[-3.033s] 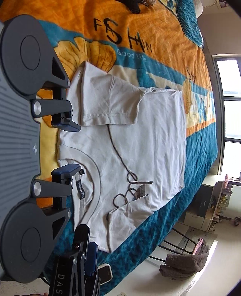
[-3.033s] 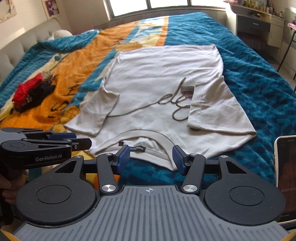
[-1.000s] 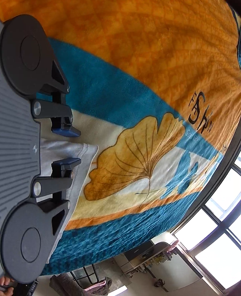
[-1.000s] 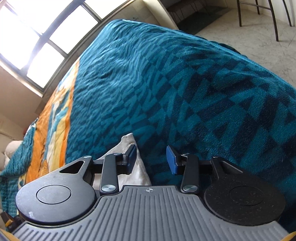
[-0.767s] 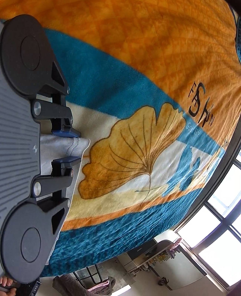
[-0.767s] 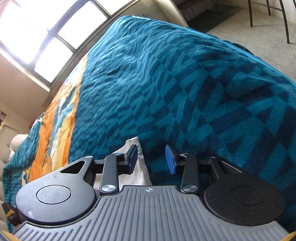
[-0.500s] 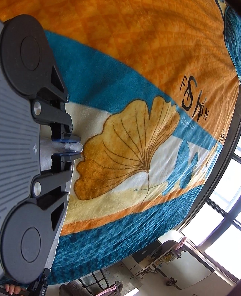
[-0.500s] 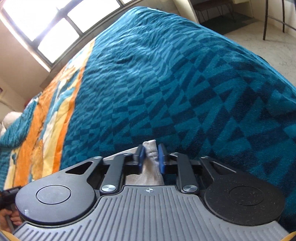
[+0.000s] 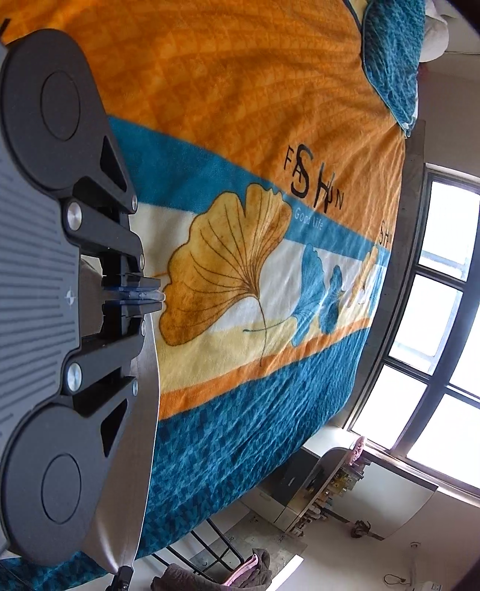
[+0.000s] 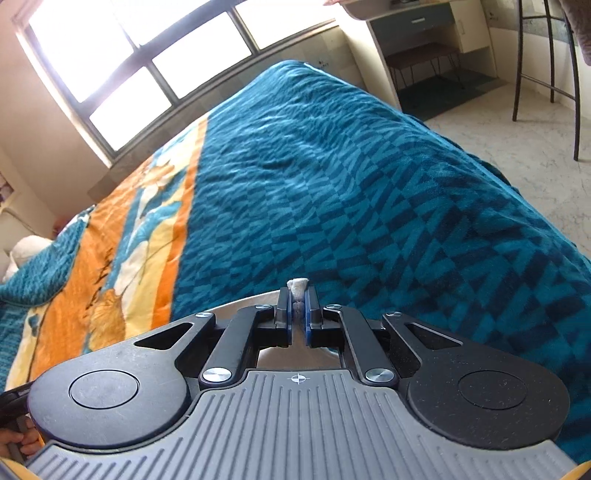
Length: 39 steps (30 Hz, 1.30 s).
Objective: Fold clothes
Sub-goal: 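Carry the lifted edge over the sweatshirt toward the collar with both tools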
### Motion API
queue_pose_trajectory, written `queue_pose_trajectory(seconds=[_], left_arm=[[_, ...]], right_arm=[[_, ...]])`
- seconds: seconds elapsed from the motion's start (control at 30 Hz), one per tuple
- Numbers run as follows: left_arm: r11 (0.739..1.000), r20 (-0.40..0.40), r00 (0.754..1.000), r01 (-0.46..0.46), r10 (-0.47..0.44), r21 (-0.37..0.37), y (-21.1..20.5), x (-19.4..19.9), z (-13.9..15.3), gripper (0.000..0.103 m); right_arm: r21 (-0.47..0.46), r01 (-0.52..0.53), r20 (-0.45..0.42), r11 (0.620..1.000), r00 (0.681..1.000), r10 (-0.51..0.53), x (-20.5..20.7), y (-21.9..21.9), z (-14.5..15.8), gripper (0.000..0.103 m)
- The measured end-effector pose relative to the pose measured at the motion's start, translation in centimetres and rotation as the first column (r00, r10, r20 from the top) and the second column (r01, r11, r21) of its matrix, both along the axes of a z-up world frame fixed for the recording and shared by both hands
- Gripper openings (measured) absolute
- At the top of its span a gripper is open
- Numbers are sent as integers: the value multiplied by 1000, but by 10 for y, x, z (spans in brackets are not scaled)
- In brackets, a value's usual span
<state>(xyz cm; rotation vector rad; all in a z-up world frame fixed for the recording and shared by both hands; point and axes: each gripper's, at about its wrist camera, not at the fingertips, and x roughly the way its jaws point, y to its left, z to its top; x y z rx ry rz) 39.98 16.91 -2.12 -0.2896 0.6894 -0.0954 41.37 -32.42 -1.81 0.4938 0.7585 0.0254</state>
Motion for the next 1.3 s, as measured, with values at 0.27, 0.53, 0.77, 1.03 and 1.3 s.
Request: queue_pose_trajectory(seconds=[0.27, 0.53, 0.77, 1.03, 1.3], left_arm=[[998, 3, 998, 57, -57, 39, -3, -114, 40, 2], [999, -203, 978, 55, -53, 1, 8, -196, 19, 2], [998, -266, 963, 50, -40, 30, 1, -243, 13, 2], [990, -245, 969, 51, -16, 134, -13, -282, -1, 2], [992, -118, 991, 78, -66, 98, -14, -327, 15, 2]], right_arm=[[-51, -114, -89, 992, 990, 110, -117, 12, 59, 6], [-83, -185, -225, 979, 961, 163, -213, 16, 52, 6], [-47, -134, -247, 990, 962, 119, -260, 19, 30, 6], [-114, -26, -234, 993, 972, -1, -301, 14, 2, 5], [-76, 85, -125, 993, 988, -95, -355, -12, 13, 5]])
